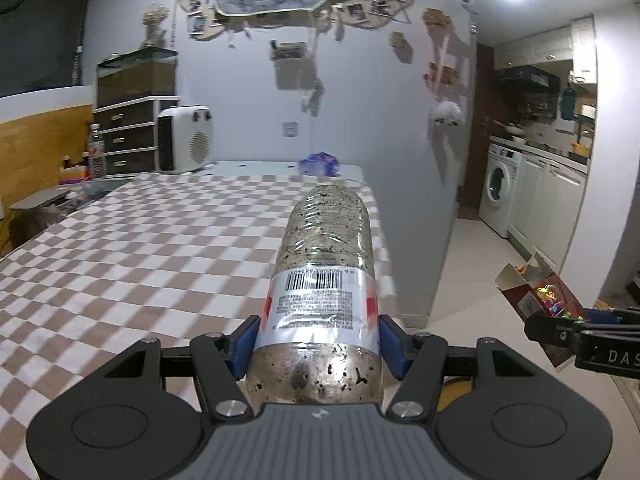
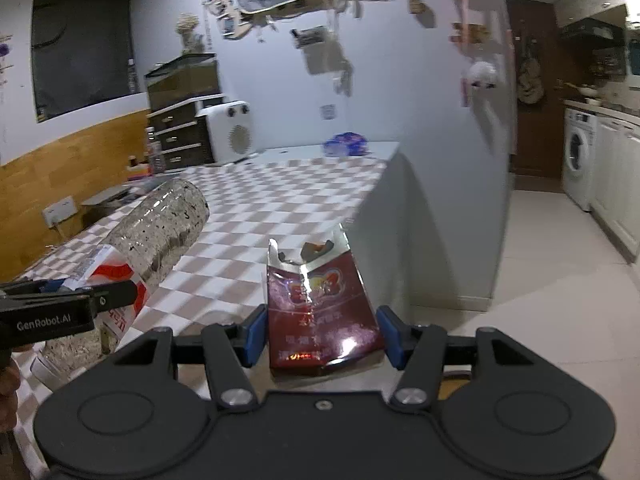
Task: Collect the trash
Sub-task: 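Lift and carry the bottle and red pack with both grippers over the bin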
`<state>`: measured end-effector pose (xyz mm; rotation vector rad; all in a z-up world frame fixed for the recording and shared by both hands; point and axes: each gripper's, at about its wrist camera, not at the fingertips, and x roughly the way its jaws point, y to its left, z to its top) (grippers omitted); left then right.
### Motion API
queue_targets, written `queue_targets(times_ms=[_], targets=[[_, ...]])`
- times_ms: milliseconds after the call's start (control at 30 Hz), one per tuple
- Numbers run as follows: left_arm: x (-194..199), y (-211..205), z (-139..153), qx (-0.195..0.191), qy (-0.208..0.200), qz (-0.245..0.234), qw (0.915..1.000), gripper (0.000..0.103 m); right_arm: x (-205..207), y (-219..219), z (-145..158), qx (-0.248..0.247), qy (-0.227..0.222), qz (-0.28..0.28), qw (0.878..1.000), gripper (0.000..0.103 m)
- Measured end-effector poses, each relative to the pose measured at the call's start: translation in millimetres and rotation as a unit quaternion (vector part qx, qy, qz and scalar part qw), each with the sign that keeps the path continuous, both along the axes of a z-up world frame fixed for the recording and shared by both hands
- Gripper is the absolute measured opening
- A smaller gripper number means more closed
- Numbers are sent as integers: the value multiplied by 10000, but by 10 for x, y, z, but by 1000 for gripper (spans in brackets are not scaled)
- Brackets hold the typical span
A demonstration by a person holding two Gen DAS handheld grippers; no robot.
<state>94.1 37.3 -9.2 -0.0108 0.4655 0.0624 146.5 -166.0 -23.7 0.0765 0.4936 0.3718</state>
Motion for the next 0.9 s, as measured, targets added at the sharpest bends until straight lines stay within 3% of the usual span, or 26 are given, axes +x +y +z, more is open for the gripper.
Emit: queue_targets(times_ms=[567,900], targets=[[180,-1162,-311,-60,315,-758,9966,62,-218,-1055,-320,-71,207,-819,9964,58],[422,-1797,-741,-66,798,-1181,9898,62,-237,-1601,-617,-66,459,-1154,9922,58]])
